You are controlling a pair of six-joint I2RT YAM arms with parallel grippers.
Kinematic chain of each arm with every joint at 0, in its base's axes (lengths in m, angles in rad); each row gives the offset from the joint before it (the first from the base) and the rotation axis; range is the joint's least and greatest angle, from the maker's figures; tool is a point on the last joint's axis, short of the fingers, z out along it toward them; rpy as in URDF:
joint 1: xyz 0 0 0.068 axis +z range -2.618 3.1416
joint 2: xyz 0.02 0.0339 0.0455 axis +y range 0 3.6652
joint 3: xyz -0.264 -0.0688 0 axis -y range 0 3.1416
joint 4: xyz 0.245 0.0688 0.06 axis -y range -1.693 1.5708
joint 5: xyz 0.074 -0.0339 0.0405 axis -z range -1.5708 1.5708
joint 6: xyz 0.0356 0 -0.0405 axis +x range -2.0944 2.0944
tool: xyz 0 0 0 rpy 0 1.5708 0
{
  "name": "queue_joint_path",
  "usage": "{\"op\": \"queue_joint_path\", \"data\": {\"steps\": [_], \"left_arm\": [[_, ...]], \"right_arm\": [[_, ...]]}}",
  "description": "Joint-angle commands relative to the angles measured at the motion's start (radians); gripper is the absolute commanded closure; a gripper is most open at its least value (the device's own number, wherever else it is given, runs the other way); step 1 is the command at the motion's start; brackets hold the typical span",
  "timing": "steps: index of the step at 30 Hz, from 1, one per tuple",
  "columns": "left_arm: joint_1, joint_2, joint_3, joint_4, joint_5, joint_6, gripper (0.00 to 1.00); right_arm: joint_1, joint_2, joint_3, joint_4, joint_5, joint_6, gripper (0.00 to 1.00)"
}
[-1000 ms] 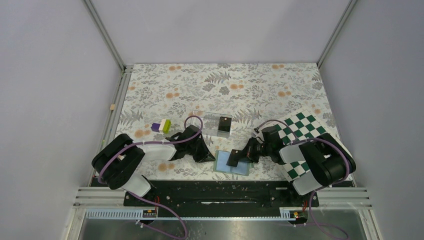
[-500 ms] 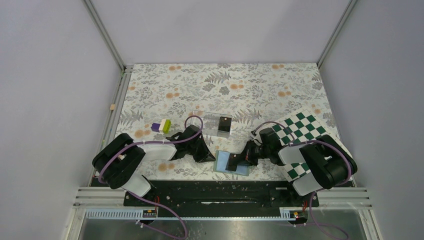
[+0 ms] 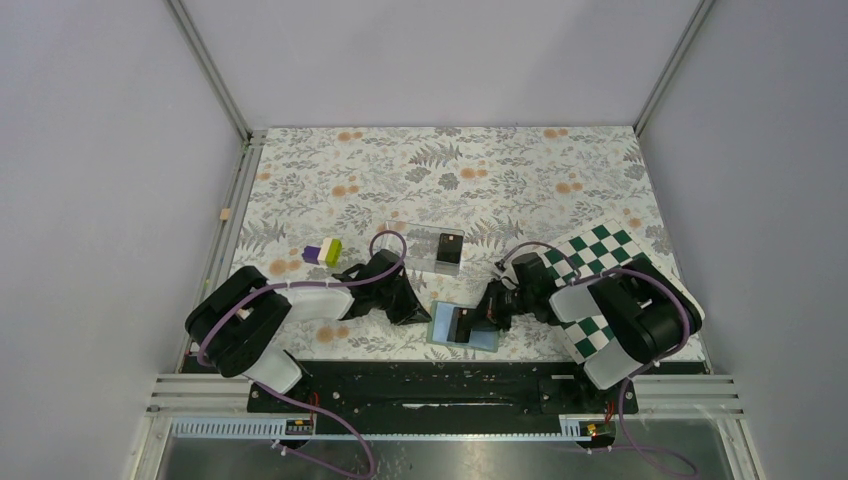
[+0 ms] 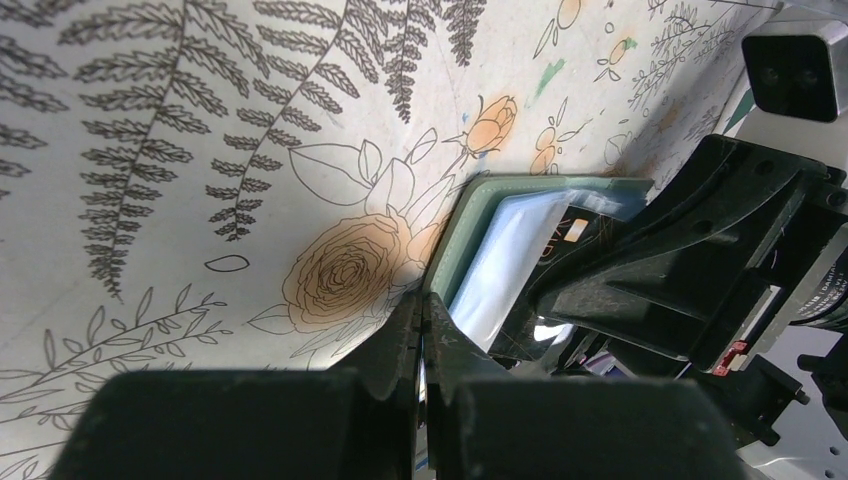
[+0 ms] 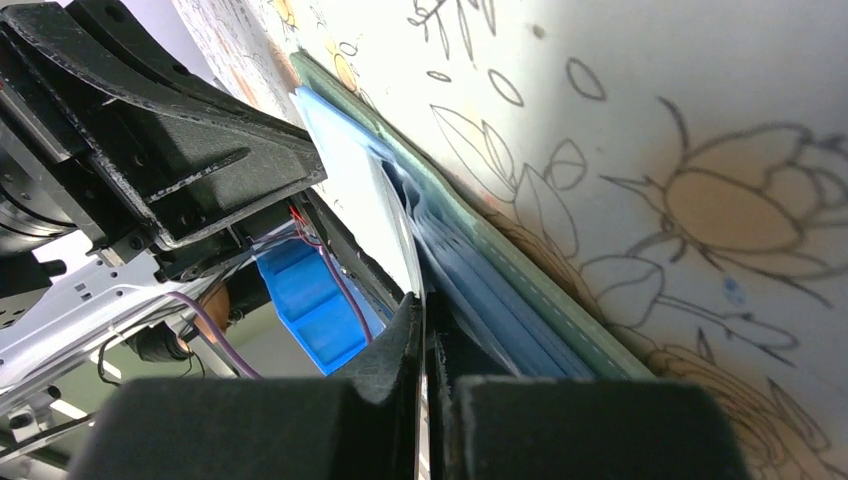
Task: Put the credit cards into the card holder
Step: Insert the credit card into the card holder.
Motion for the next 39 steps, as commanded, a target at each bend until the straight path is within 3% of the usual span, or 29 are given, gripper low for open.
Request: {"op": "queue_joint_path", "data": {"steps": [1, 4, 8, 11, 14, 19, 29, 39], "left_arm": [[-0.023, 0.052, -0.015, -0.101, -0.045, 0.024, 1.00], [-0.023, 0.041, -0.019, -0.103, -0.047, 0.021, 1.00], [-0.023, 0.033, -0.023, -0.102, -0.048, 0.019, 1.00], [-0.024, 0.032, -0.025, -0.103, -0.048, 0.018, 1.00], [-0.023, 0.033, -0.025, -0.102, -0.050, 0.019, 1.00], [-0.024, 0.040, -0.021, -0.101, -0.048, 0.021, 1.00], [-0.048, 0.051, -0.001, -0.087, -0.038, 0.014, 1.00], [-0.068, 0.066, -0.005, -0.048, -0.020, -0.013, 1.00]], "right_arm": [[0.039, 0.050, 0.018, -0.136, 0.067, -0.052, 1.00], [0.047, 0.043, 0.056, -0.188, 0.078, -0.074, 0.99], [0.069, 0.026, 0.125, -0.295, 0.107, -0.131, 0.89], [0.078, -0.016, 0.155, -0.387, 0.137, -0.172, 0.78], [0.080, -0.091, 0.161, -0.491, 0.183, -0.216, 0.60], [0.081, -0.165, 0.170, -0.578, 0.232, -0.249, 0.44], [0.108, -0.062, 0.277, -0.661, 0.250, -0.312, 0.40], [0.167, 0.051, 0.352, -0.562, 0.147, -0.249, 0.42]]}}
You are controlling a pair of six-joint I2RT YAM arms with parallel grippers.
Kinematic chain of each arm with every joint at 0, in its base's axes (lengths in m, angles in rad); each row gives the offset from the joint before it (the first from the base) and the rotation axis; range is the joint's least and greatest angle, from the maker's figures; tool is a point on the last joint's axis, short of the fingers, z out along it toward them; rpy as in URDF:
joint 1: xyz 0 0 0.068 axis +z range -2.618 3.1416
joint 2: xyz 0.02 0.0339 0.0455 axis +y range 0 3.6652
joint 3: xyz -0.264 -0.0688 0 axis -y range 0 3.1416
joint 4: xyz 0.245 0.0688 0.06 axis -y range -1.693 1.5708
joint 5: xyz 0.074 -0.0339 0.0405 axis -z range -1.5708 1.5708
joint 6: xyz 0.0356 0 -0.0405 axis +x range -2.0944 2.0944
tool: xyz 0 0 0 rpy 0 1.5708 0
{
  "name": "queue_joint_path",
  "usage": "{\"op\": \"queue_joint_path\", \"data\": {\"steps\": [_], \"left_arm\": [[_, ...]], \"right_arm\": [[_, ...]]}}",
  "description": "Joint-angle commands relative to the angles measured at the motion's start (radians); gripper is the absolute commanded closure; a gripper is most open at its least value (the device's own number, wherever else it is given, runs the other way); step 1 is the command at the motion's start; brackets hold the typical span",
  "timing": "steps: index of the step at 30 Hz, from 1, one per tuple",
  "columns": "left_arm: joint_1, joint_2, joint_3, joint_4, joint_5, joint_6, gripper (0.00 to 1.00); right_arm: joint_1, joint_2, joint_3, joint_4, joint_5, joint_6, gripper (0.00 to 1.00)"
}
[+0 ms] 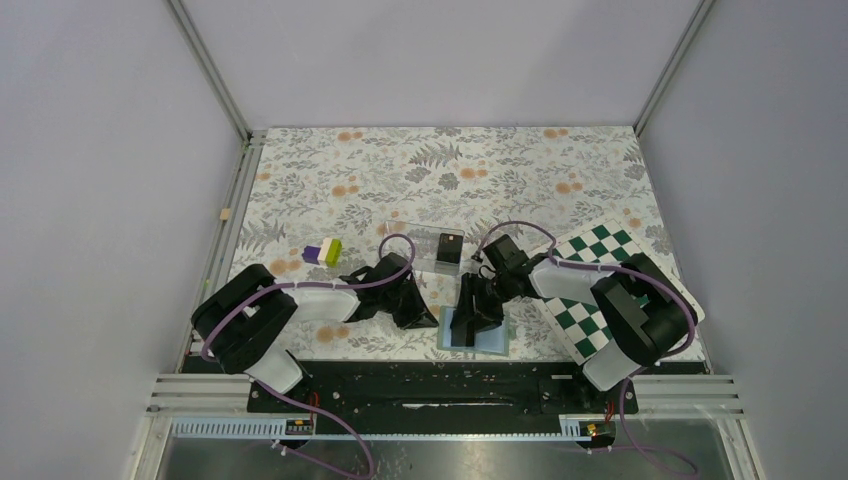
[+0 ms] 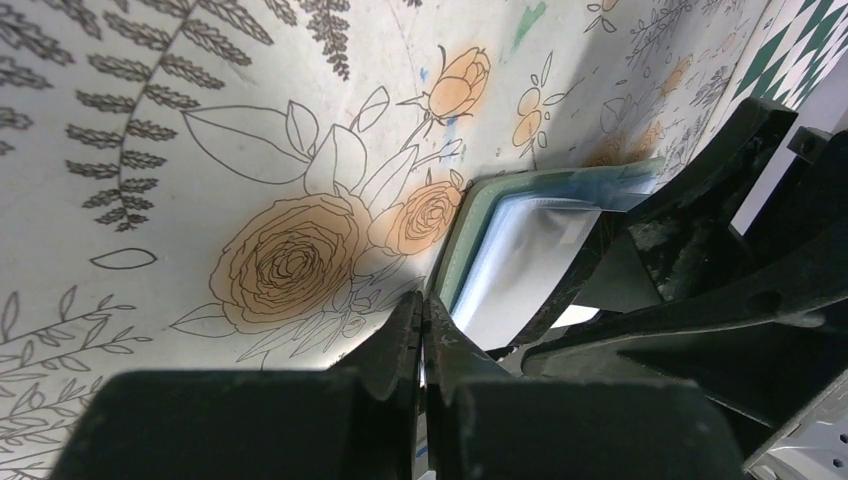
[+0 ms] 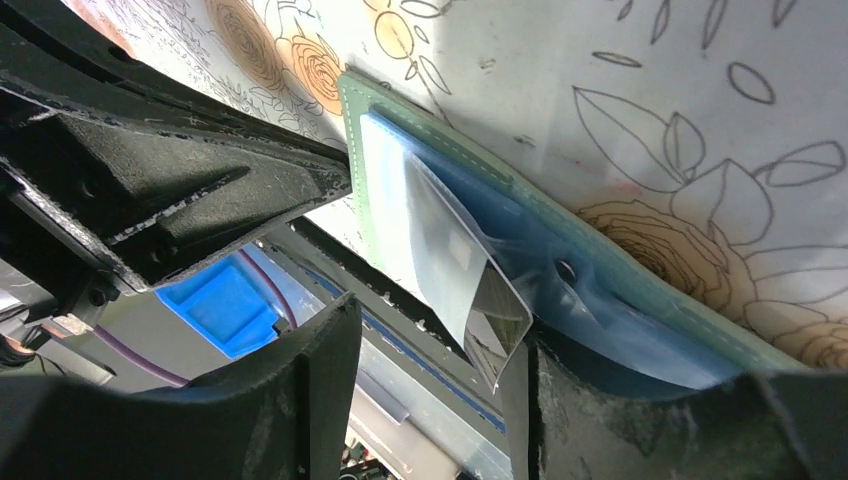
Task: Put the credit cards into the card holder
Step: Insert the credit card into the card holder.
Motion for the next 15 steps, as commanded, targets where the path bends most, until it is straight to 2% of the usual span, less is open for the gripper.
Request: {"op": "queue_joint_path", "data": {"steps": [1, 4, 9, 15], "left_arm": [[-0.013, 0.037, -0.025, -0.068, -0.034, 0.003, 1.00], [-0.014, 0.035, -0.029, -0.068, -0.035, 0.001, 1.00], [-0.014, 0.043, -0.028, -0.068, -0.035, 0.002, 1.00], [-0.014, 0.051, -0.022, -0.068, -0.032, 0.004, 1.00]], "right_arm": [[0.036, 0.044, 0.010, 0.063, -0.003, 0.017, 0.41], [0.038, 0.016, 0.022, 0.000, 0.013, -0.019, 0.37], [0.038, -0.052, 0.076, -0.222, 0.159, -0.133, 0.26], [0.041, -0.050, 0.106, -0.286, 0.192, -0.169, 0.22]]}}
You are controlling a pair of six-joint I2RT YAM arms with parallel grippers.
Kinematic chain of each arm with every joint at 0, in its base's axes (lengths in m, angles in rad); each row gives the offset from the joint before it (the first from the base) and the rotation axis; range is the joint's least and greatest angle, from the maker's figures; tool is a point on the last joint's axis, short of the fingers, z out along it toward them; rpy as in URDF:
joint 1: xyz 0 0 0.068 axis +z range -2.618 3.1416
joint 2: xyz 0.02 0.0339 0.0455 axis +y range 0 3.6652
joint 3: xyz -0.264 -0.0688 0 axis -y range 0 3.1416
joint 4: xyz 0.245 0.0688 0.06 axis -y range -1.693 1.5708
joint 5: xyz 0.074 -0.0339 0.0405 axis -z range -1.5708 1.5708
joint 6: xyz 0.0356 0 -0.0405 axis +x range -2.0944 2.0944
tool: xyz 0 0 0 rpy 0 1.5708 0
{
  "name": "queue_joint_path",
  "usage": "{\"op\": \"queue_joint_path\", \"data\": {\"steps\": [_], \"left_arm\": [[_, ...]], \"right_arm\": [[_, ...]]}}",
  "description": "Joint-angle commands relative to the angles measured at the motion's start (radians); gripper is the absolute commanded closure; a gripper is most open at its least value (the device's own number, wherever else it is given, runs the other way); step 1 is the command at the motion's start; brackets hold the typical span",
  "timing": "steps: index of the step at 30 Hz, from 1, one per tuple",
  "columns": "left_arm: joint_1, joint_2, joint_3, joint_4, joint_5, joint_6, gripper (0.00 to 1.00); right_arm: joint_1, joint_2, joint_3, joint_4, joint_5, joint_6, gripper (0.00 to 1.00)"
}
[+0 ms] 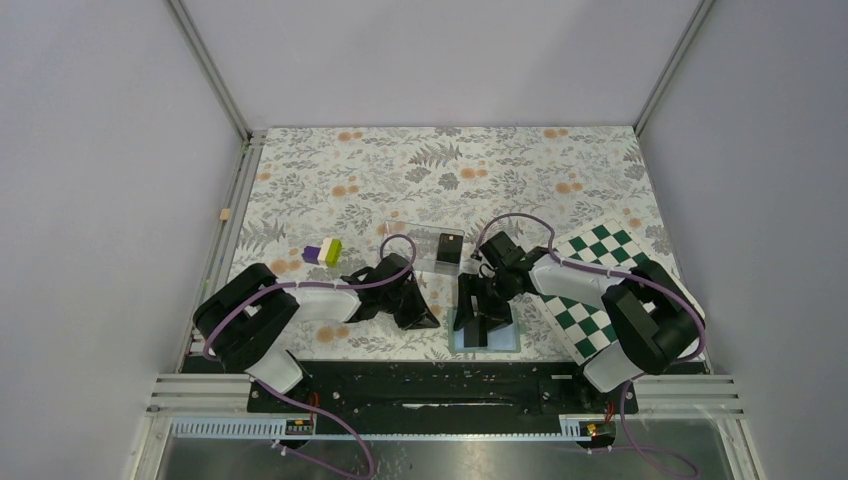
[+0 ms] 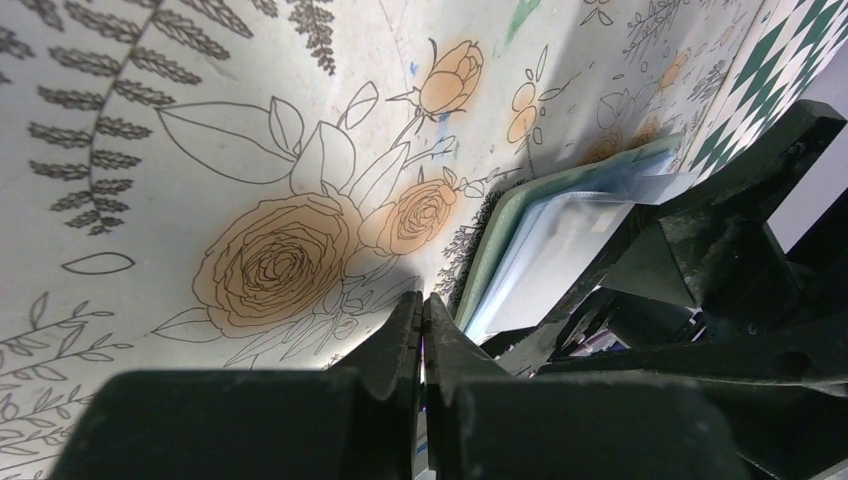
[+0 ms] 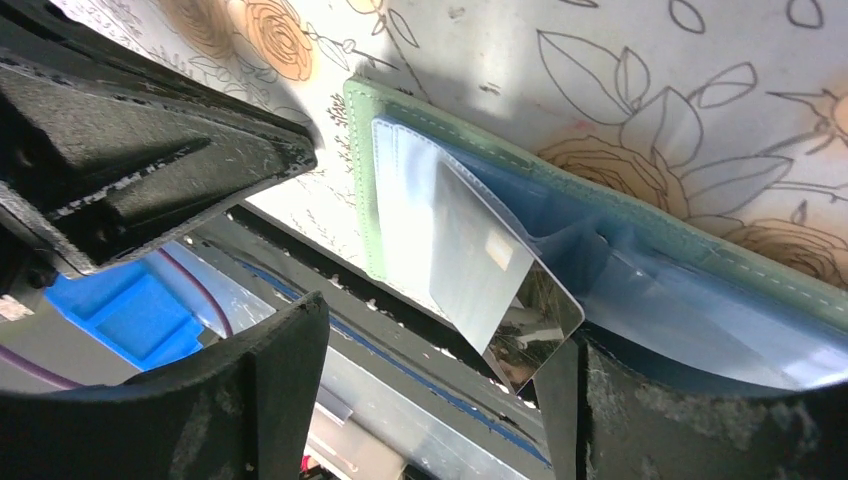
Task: Put the credit cards into the card holder
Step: Insert the credit card into the card holder.
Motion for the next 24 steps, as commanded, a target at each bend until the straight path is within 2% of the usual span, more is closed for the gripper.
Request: {"op": "queue_joint_path", "data": {"steps": [1, 8, 13, 16, 24], "left_arm": [[-0.008, 0.043, -0.020, -0.082, -0.039, 0.012, 1.00], [-0.012, 0.046, -0.015, -0.082, -0.035, 0.013, 1.00], [-0.023, 0.054, -0.004, -0.039, -0.023, 0.012, 1.00], [-0.034, 0.066, 0.011, -0.037, -0.017, 0.015, 1.00], [-0.054, 0.090, 0.035, -0.038, -0.014, 0.012, 1.00]], "right_arm": [[0.015, -0.005, 0.043, -0.111, 0.085, -0.064, 0.22], [0.034, -0.020, 0.108, -0.228, 0.167, -0.122, 0.22], [0.034, -0.066, 0.125, -0.268, 0.188, -0.147, 0.13], [0.035, -0.081, 0.135, -0.296, 0.210, -0.160, 0.11], [0.035, -0.059, 0.118, -0.307, 0.257, -0.179, 0.14]]}}
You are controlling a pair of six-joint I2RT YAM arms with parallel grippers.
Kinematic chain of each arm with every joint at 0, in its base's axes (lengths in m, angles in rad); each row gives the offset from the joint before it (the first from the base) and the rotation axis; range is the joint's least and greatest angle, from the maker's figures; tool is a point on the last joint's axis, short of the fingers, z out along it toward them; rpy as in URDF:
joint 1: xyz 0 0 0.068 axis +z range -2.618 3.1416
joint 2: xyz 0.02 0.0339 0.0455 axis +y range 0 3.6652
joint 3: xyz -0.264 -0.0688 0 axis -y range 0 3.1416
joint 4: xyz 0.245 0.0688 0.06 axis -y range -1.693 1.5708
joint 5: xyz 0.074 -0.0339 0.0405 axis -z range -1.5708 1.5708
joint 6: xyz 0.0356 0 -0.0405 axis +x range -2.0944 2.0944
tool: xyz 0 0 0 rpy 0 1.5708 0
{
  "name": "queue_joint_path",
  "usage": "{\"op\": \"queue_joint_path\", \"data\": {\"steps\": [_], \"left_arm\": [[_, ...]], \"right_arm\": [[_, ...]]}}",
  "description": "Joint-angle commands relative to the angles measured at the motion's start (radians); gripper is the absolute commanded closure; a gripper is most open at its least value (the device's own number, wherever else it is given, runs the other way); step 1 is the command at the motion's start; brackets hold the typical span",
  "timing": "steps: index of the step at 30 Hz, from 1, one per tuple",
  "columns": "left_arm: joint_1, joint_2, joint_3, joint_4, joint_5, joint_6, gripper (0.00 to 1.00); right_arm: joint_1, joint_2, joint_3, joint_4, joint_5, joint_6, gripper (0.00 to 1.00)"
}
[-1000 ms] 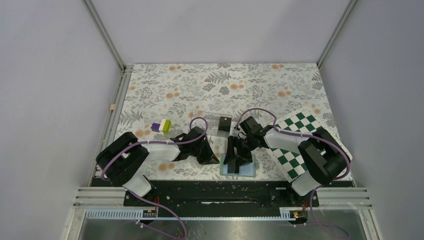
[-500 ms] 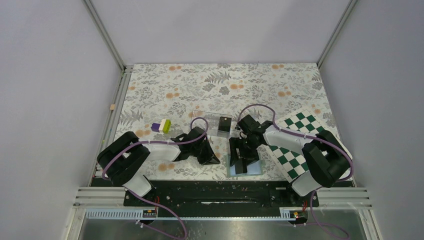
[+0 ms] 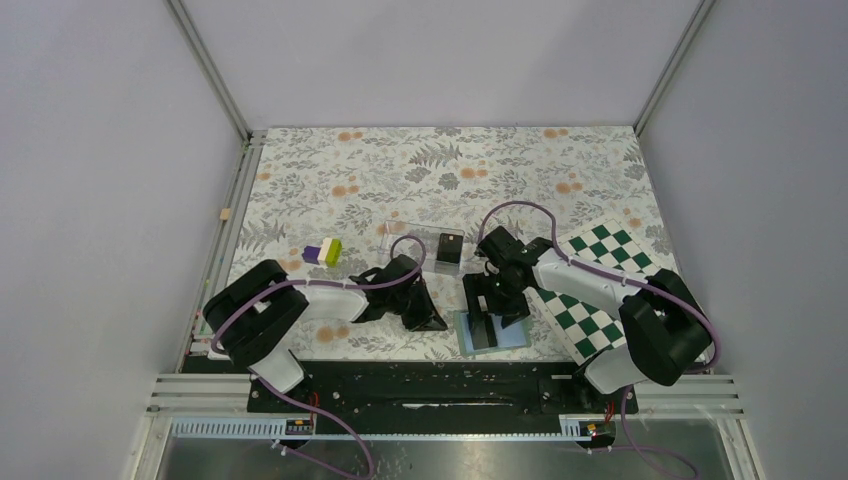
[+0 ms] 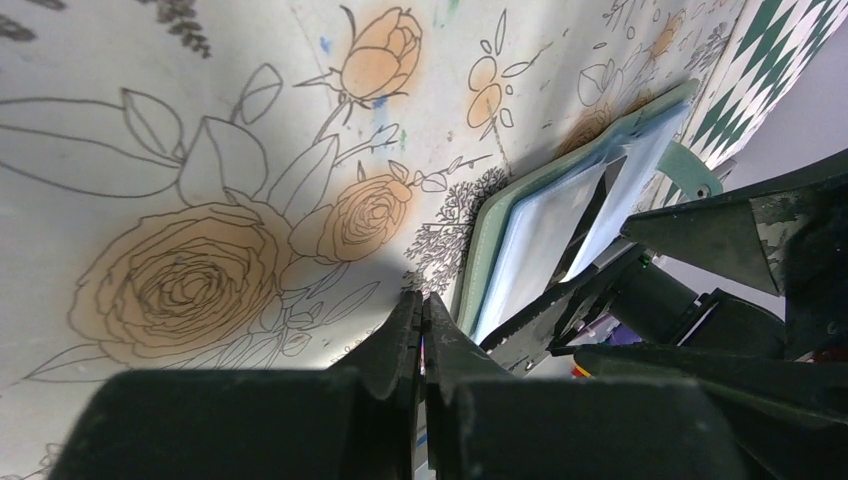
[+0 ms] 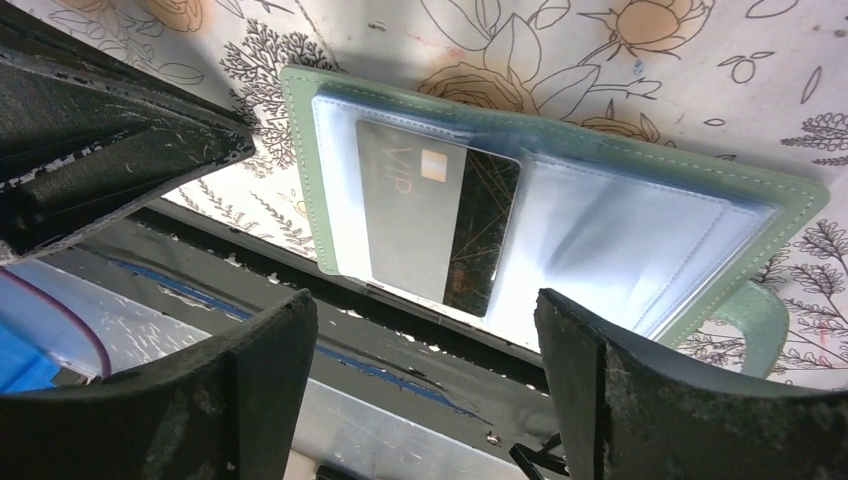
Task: Put the credit cards into the card holder
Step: Insert the credit card into the card holder.
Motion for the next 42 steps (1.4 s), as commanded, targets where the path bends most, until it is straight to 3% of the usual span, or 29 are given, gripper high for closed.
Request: {"op": "queue_joint_path", "data": {"steps": [1, 9, 15, 20, 23, 27, 31, 37, 42], "left_arm": [[-0.018, 0.050, 0.011, -0.069, -0.032, 0.013, 1.00], [-0.033, 0.086, 0.037, -0.069, -0.025, 0.013, 1.00], [-0.035, 0.085, 0.039, -0.071, -0.024, 0.016, 1.00], [-0.033, 0.062, 0.039, -0.088, -0.033, 0.020, 1.00], [-0.031, 0.025, 0.029, -0.099, -0.041, 0.022, 1.00], [-0.010, -0.046, -0.023, -0.049, -0.022, -0.001, 0.87], [0.002, -0.087, -0.116, 0.121, 0.029, -0.054, 0.69], [0.002, -0.013, -0.173, 0.368, 0.095, -0.117, 0.52], [0.003, 0.075, -0.158, 0.417, 0.106, -0.129, 0.47]], "right_arm": [[0.008, 0.015, 0.008, -0.015, 0.030, -0.022, 0.16], [0.015, 0.100, -0.001, 0.095, -0.095, 0.017, 0.33], [0.048, 0.135, 0.032, 0.119, -0.145, 0.041, 0.38], [0.054, 0.115, 0.035, 0.138, -0.179, 0.062, 0.59], [0.054, 0.093, 0.033, 0.108, -0.135, 0.054, 0.61], [0.053, 0.054, 0.012, 0.081, -0.073, 0.036, 0.57], [0.052, 0.018, -0.008, 0.070, -0.034, 0.024, 0.56], [0.029, -0.017, -0.041, 0.066, -0.005, 0.008, 0.58], [0.003, -0.004, -0.089, 0.058, 0.044, -0.011, 0.80]]}}
